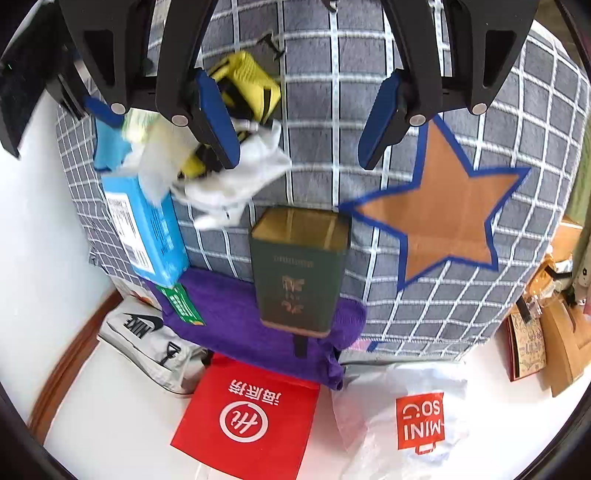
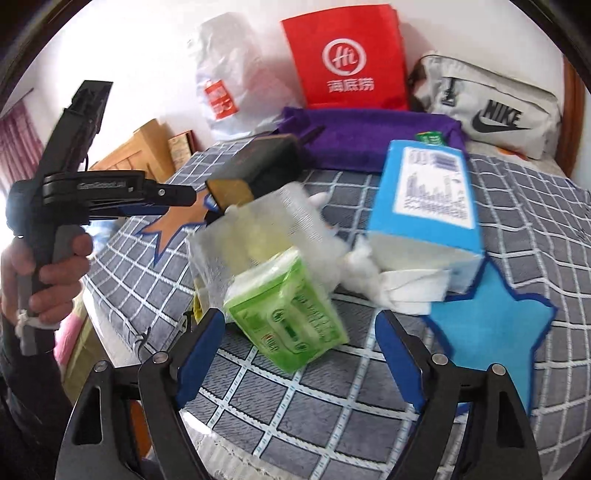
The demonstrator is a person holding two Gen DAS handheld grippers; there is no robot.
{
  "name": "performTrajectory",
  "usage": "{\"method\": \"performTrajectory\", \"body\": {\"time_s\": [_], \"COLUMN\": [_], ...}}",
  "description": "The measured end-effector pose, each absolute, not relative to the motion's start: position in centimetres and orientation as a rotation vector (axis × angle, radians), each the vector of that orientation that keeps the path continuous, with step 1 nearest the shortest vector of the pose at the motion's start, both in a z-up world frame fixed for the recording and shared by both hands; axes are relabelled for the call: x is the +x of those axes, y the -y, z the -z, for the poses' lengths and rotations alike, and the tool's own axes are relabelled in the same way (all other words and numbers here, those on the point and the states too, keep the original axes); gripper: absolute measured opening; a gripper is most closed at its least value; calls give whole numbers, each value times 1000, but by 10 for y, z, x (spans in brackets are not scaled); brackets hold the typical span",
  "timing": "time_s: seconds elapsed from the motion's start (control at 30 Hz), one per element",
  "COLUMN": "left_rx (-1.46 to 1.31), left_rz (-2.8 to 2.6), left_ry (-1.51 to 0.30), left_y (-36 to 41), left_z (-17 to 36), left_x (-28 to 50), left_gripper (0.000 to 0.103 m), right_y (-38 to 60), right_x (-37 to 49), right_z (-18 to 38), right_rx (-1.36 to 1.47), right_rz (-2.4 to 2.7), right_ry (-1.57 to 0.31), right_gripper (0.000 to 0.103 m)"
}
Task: Organize soft objects
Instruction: 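Grasp the green wet-wipe pack with the right tool while the left tool moves to the mesh bag, then grasp the white mesh bag by its drawstring end with the left tool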
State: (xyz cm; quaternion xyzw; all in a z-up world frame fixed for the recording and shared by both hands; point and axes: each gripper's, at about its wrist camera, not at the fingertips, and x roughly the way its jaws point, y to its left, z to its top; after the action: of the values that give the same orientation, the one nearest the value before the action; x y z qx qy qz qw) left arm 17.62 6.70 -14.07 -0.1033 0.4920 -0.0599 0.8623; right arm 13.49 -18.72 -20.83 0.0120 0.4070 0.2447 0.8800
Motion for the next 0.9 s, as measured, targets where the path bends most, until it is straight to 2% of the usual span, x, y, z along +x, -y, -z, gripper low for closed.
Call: {"method": "performTrajectory", "body": {"time_s": [0.13, 0.23, 0.6, 0.77, 0.9], "left_rx": [-214, -209, -168, -127, 11], "left_rz": [139, 160, 320, 357, 331], "left_ry": [-1028, -1026, -1010, -1050, -1061], "left_y": [-68, -65, -9, 21, 48], "left_z": [143, 144, 146, 159, 173], "left_x": [163, 155, 150, 155, 148], "left_gripper": [65, 65, 65, 65, 65], "right_y": [171, 172, 214, 240, 252], "right_x": [145, 145, 119, 112, 107], "right_z": [226, 227, 207, 219, 231], "right_rx": [-31, -5, 61, 91, 113], "right_rz": [-485, -495, -406, -307, -290], "right_ry": [-842, -814, -808, -855, -876], "right_gripper": [82, 56, 56, 56, 56]}}
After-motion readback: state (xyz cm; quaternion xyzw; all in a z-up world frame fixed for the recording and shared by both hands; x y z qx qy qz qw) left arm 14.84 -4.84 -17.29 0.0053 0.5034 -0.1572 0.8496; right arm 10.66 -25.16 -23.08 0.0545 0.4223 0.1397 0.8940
